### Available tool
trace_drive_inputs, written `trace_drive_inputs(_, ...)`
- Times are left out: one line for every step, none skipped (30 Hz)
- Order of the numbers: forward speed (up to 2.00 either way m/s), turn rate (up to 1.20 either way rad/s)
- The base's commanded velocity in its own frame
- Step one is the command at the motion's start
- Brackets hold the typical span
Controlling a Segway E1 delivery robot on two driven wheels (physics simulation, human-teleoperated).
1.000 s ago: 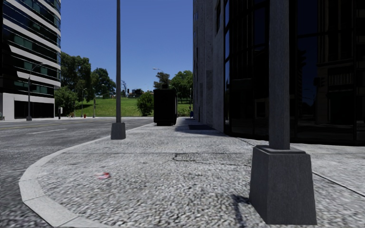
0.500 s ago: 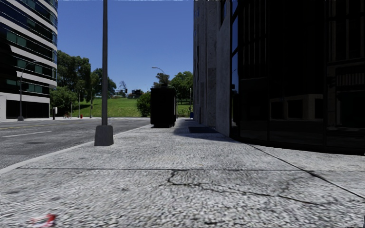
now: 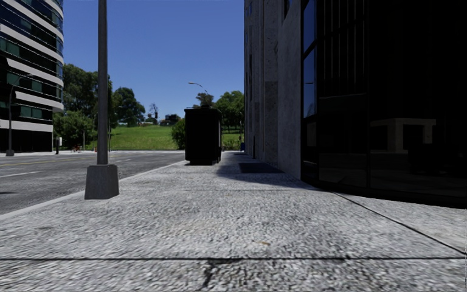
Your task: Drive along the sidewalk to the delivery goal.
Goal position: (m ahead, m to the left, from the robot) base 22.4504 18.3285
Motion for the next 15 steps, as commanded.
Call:
trace_drive_inputs(2.0, 0.0)
trace_drive_inputs(2.0, 0.0)
trace_drive_inputs(2.0, 0.0)
trace_drive_inputs(2.0, 0.0)
trace_drive_inputs(2.0, 0.0)
trace_drive_inputs(2.0, 0.0)
trace_drive_inputs(2.0, 0.0)
trace_drive_inputs(2.0, 0.0)
trace_drive_inputs(2.0, 0.0)
trace_drive_inputs(2.0, 0.0)
trace_drive_inputs(2.0, 0.0)
trace_drive_inputs(2.0, 0.0)
trace_drive_inputs(2.0, 0.0)
trace_drive_inputs(2.0, 0.0)
trace_drive_inputs(2.0, 0.0)
